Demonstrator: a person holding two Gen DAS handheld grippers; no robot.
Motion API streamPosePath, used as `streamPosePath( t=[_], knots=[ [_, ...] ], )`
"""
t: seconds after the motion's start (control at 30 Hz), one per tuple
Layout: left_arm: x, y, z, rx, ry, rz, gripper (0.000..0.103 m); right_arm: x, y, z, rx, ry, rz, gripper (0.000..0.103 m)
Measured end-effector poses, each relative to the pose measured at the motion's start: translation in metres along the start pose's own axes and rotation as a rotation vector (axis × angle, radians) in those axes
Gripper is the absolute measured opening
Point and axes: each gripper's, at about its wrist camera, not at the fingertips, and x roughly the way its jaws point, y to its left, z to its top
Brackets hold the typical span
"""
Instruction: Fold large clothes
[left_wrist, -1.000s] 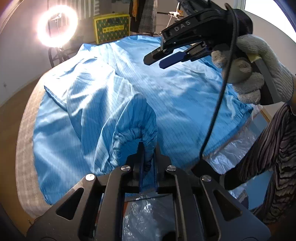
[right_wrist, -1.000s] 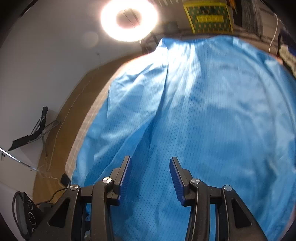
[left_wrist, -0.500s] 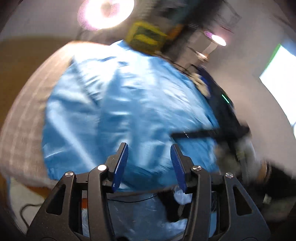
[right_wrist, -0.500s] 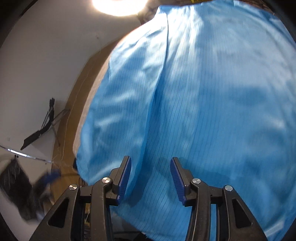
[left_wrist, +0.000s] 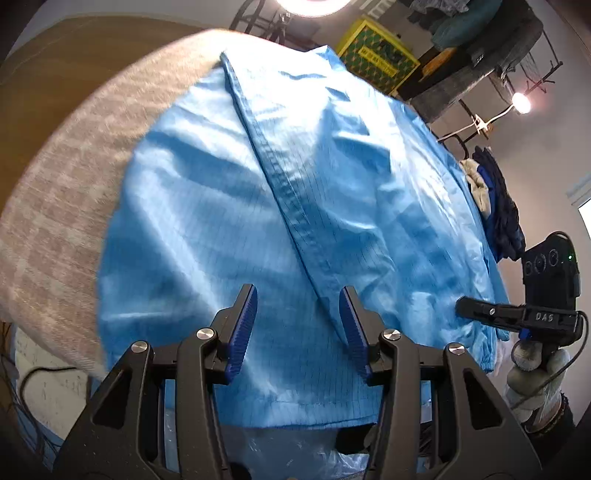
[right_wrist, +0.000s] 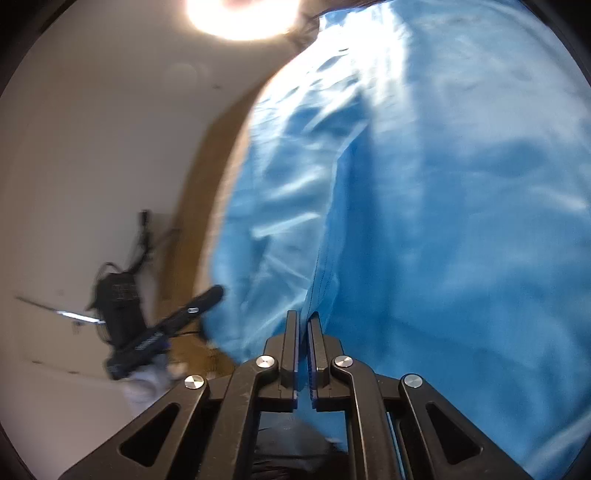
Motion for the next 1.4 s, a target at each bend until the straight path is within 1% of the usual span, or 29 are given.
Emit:
streamPosePath(
  t=[0.07,0.13,0.17,0.2,0.23,0.27,0.3,0.33,0.4,0.5,0.57,0.63,0.67,0.73,0.77,0.83,0.93,1.1,1.17,1.3,1.37,1.4],
  knots=[
    [0.014,-0.004,-0.001,-0.006,0.031,0.002,0.047,0.008,-0.007,-0.001,0.03,0.035,-0.014,0.004],
    [0.025,-0.008,0.002,-0.01,0.055,-0.002,0.047,0.018,-0.008,-0.007,0.029,0.072,-0.069,0.006],
    [0.028,-0.01,0.001,-0.009,0.06,-0.002,0.047,0.023,-0.008,-0.009,0.023,0.096,-0.096,0.012],
    [0.03,-0.015,0.002,0.003,0.052,0.015,0.047,0.026,-0.007,-0.009,0.024,0.108,-0.103,0.018],
    [0.031,-0.019,0.002,0.015,0.05,0.02,0.042,0.026,-0.005,-0.009,0.025,0.103,-0.082,0.021],
    [0.033,-0.021,0.003,0.021,0.056,0.017,0.03,0.026,-0.002,-0.011,0.021,0.102,-0.076,0.025],
    [0.035,-0.021,0.002,0.019,0.067,0.014,0.002,0.025,0.001,-0.011,0.006,0.1,-0.082,0.025],
    [0.037,-0.019,0.003,0.014,0.074,0.012,0.0,0.027,0.004,-0.012,-0.006,0.096,-0.09,0.025],
    [0.036,-0.02,0.001,0.02,0.06,0.023,0.0,0.033,0.015,-0.015,-0.015,0.099,-0.08,0.015],
    [0.021,-0.019,0.004,0.042,0.01,0.035,0.0,0.042,0.029,-0.019,-0.021,0.11,-0.049,0.006],
    [0.009,-0.013,0.007,0.033,-0.018,0.033,0.0,0.054,0.047,-0.019,-0.027,0.114,-0.017,0.004],
    [-0.001,-0.006,0.01,0.013,-0.043,0.035,0.0,0.055,0.056,-0.015,-0.018,0.114,0.022,0.004],
    [-0.008,0.0,0.012,-0.002,-0.06,0.032,0.0,0.056,0.046,-0.014,-0.003,0.116,0.043,0.003],
    [-0.019,0.008,0.015,-0.027,-0.087,0.031,0.0,0.058,0.047,-0.014,0.049,0.13,0.105,0.003],
    [-0.027,0.014,0.016,-0.041,-0.105,0.041,0.0,0.059,0.048,-0.015,0.055,0.13,0.111,0.003],
    [-0.034,0.021,0.018,-0.057,-0.124,0.049,0.0,0.063,0.053,-0.017,0.045,0.136,0.115,0.003],
    [-0.042,0.031,0.018,-0.08,-0.143,0.067,0.0,0.077,0.066,-0.02,0.022,0.17,0.126,0.003],
    [-0.043,0.045,0.018,-0.094,-0.152,0.132,0.0,0.112,0.098,-0.026,-0.033,0.226,0.115,0.003],
    [-0.04,0.051,0.02,-0.104,-0.152,0.151,0.0,0.125,0.109,-0.027,-0.051,0.234,0.107,0.003],
    [-0.036,0.063,0.026,-0.099,-0.163,0.227,0.0,0.144,0.116,-0.025,-0.065,0.233,0.098,0.003],
    [-0.034,0.068,0.025,-0.107,-0.156,0.234,0.0,0.15,0.121,-0.027,-0.08,0.23,0.084,0.003],
    [-0.034,0.07,0.023,-0.121,-0.151,0.208,0.0,0.151,0.121,-0.029,-0.081,0.235,0.08,0.003]
  ],
)
